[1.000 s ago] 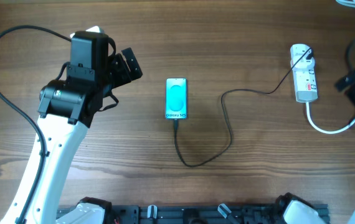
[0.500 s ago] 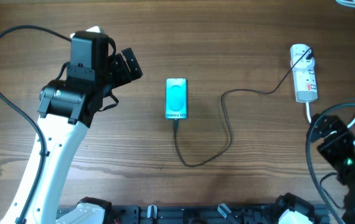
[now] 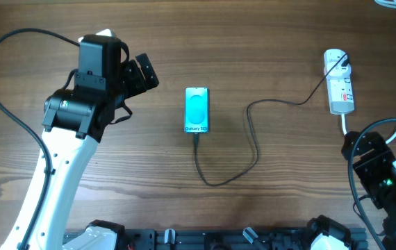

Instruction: Plug charger to phone and switch on socket

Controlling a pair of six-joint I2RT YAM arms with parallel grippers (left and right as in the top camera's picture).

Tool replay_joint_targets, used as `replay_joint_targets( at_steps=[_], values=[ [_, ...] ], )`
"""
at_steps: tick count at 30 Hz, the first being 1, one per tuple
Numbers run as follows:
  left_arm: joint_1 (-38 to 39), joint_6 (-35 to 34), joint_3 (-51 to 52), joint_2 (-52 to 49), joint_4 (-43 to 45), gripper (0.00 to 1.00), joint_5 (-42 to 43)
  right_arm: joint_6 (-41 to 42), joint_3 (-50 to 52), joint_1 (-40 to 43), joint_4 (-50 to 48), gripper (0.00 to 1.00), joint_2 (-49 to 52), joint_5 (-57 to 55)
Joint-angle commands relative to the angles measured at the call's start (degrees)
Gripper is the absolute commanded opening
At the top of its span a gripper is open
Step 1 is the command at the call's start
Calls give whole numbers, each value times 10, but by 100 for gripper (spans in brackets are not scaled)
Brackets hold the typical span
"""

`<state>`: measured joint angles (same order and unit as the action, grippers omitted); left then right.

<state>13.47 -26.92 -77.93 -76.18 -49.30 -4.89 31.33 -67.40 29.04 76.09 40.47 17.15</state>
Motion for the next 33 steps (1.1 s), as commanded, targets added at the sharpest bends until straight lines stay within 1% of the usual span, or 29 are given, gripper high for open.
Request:
replay_joint_targets(
  at_steps=[1, 12, 15, 17, 19, 25, 27, 30, 32, 33],
  values=[
    [0, -5, 3, 0, 2, 100, -8, 26, 5, -2, 0, 100, -1, 9],
    [0, -5, 3, 0, 2, 100, -8, 24, 5, -3, -3, 100, -2, -6],
    [0, -5, 3, 0, 2, 100, -8, 2, 5, -14, -7, 100, -9, -8],
    [0, -5, 3, 0, 2, 100, -8, -15, 5, -39, -24, 100, -18, -8],
    [0, -5, 3, 0, 2, 100, -8, -31, 6, -85, -61, 100, -33, -10],
    [0, -5, 3, 0, 2, 100, -8, -27, 31, -227, -126, 100, -98, -76],
    [0, -5, 3, 0, 2, 100, -8, -30, 55, -252, -148, 100, -126, -88],
    [0, -5, 3, 0, 2, 100, -8, -60, 122, -289, -198, 100, -187, -94],
    [0, -5, 3, 0, 2, 100, -8, -63, 163, -298, -225, 100, -223, -92],
    [0, -5, 3, 0, 2, 100, -8, -63, 200, -301, -252, 100, -254, -92]
  ],
)
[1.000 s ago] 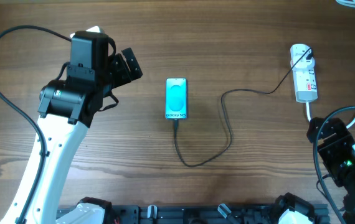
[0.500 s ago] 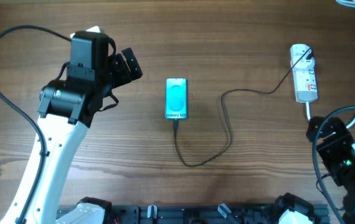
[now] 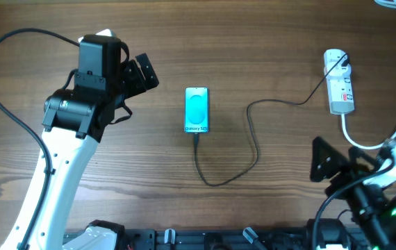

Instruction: Plug charger to phone and switch on socket

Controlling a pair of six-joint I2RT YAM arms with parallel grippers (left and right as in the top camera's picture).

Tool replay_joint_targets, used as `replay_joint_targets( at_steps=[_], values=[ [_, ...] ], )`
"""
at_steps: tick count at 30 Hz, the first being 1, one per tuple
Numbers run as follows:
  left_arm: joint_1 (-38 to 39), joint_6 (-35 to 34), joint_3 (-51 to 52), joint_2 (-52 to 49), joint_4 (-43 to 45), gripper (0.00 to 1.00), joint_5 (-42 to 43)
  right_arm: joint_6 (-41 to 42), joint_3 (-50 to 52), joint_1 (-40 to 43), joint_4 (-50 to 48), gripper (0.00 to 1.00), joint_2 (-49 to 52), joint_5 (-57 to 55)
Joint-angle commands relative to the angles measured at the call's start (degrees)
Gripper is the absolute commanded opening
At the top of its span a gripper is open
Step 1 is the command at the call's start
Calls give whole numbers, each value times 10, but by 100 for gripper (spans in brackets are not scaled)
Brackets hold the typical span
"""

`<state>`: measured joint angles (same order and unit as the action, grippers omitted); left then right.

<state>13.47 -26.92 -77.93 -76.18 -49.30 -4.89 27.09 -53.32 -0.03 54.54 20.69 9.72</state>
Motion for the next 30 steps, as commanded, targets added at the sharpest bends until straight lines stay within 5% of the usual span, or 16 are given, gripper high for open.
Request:
replay_joint_targets(
  at_steps=[1, 11, 30],
  values=[
    [0, -5, 3, 0, 2, 100, -8, -21, 85, -12, -57, 100, -76, -18],
    [0, -5, 3, 0, 2, 100, -8, -39, 287, -54, -270, 100, -186, 8],
    [0, -5, 3, 0, 2, 100, -8, -74, 488, -67, -642, 100, -205, -78]
  ],
)
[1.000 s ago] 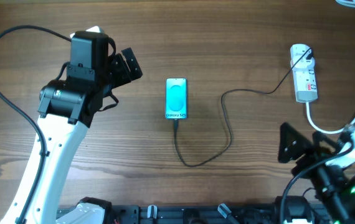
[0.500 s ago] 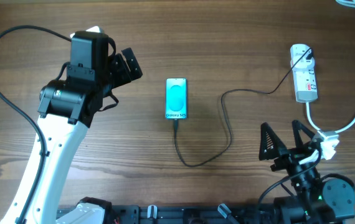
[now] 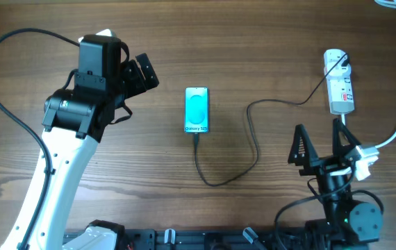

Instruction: Plug charger to phone and switch on socket

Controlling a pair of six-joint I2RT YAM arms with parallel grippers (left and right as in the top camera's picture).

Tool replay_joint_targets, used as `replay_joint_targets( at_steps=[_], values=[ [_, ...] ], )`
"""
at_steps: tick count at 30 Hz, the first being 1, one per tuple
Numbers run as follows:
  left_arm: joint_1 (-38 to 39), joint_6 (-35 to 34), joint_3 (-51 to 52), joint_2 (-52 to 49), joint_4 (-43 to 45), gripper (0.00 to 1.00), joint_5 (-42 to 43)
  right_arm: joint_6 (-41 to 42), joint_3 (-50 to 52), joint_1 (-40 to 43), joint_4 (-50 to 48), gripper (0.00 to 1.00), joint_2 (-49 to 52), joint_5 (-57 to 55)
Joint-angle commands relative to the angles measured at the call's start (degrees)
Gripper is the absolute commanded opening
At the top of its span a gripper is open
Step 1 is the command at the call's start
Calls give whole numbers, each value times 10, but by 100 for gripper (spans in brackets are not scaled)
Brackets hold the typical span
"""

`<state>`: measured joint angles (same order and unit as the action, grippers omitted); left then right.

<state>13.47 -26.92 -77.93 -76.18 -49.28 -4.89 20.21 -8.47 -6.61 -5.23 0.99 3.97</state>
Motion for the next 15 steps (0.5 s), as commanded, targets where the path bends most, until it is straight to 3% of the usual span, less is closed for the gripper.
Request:
replay_joint_targets(
  at_steps=[1, 15],
  values=[
    [0, -5, 3, 0, 1, 100, -8, -5, 49, 0, -59, 100, -8, -21],
    [0, -5, 3, 0, 1, 100, -8, -28, 82, 54, -77, 100, -8, -32]
  ],
)
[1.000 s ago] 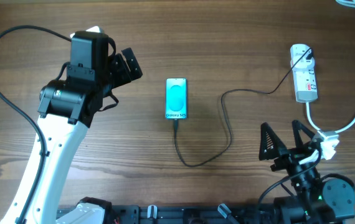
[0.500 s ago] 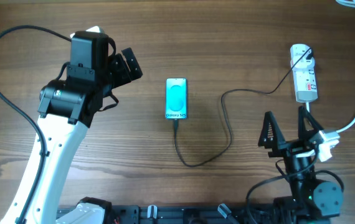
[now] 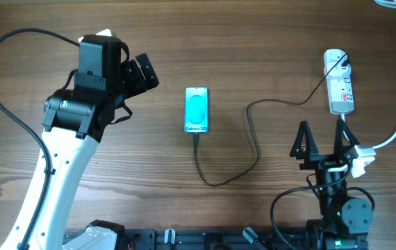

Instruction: Plug charger to phone and switch on socket

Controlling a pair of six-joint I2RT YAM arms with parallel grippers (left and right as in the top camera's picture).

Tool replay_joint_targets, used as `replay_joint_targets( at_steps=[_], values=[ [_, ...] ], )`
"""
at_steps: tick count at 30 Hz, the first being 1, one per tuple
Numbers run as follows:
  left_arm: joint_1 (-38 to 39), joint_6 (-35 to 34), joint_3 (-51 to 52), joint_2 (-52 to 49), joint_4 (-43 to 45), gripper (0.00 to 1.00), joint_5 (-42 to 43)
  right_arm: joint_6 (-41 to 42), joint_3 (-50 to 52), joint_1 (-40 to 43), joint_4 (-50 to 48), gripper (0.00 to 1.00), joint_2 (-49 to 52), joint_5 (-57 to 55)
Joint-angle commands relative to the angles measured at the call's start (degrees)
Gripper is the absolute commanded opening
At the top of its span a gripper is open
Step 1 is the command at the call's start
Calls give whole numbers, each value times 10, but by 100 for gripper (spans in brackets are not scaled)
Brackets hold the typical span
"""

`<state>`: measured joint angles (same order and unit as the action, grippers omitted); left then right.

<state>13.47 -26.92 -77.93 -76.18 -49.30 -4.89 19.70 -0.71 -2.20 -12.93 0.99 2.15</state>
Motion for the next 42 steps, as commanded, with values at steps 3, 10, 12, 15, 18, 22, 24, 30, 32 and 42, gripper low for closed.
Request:
replay_joint_targets(
  at_steps=[3, 10, 12, 15, 18, 22, 24, 30, 32, 42],
  values=[
    [0, -5, 3, 0, 2, 100, -8, -48, 5, 11, 24, 100, -8, -13],
    [0, -5, 3, 0, 2, 100, -8, -73, 5, 11, 127, 100, -8, -13],
    [0, -5, 3, 0, 2, 100, -8, -106, 5, 11, 128, 100, -8, -5],
    [0, -5, 3, 0, 2, 100, -8, -132, 4, 11, 130, 100, -8, -2],
    [0, -5, 3, 0, 2, 100, -8, -164, 5, 11, 130, 100, -8, -3],
    [0, -5, 3, 0, 2, 100, -8, -197, 4, 13, 130, 100, -8, -8],
    [0, -5, 3, 0, 2, 100, -8, -197, 4, 19, 130, 100, -8, -8],
    [0, -5, 3, 0, 2, 100, -8, -203, 4, 29, 130, 100, -8, -7],
    [0, -5, 3, 0, 2, 100, -8, -203, 4, 29, 130, 100, -8, -7],
    [0, -5, 3, 0, 2, 100, -8, -195, 4, 14, 130, 100, -8, -7]
  ],
)
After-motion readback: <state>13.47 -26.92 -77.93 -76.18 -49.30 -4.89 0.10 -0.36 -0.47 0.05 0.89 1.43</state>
